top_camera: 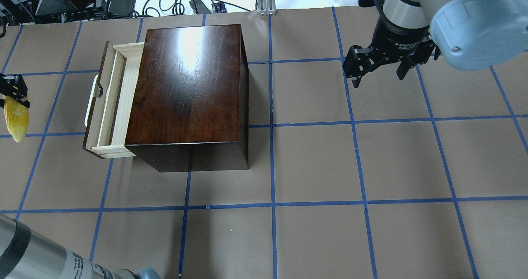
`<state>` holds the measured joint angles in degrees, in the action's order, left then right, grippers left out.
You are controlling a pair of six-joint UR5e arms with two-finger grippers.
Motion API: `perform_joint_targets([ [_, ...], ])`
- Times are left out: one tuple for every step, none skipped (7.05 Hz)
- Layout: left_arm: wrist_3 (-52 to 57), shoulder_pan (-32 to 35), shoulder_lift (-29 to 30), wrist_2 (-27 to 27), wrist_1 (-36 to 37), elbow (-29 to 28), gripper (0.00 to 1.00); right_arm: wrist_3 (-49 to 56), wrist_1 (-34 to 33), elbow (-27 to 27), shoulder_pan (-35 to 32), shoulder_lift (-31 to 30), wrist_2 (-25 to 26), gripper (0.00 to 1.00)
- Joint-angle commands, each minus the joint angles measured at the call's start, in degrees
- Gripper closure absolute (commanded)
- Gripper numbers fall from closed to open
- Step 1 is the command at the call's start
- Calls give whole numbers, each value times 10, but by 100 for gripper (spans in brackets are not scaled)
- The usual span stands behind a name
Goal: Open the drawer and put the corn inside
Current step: 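Grasp the yellow corn and lift it with the left gripper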
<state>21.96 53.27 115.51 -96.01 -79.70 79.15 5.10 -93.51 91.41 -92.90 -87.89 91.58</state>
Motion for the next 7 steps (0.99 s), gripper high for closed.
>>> perform_joint_targets([
  [47, 54, -47, -33, -88, -61, 100, 0, 0, 0, 0, 0, 0, 0],
  [48, 75, -62, -33, -107, -69, 100, 0, 0, 0, 0, 0, -1, 0],
  [48, 94, -72, -30, -110, -67, 100, 0, 0, 0, 0, 0, 0, 0],
  [48, 124, -79, -29, -111, -66, 100, 0, 0, 0, 0, 0, 0, 0],
  [48, 159, -85, -30, -111, -65, 100, 0, 0, 0, 0, 0, 0, 0],
  [48, 188, -86, -29, -111, -63, 100, 0, 0, 0, 2, 0, 0, 0],
  [46, 214, -84, -29, -111, -59, 100, 0, 0, 0, 0, 0, 0, 0],
])
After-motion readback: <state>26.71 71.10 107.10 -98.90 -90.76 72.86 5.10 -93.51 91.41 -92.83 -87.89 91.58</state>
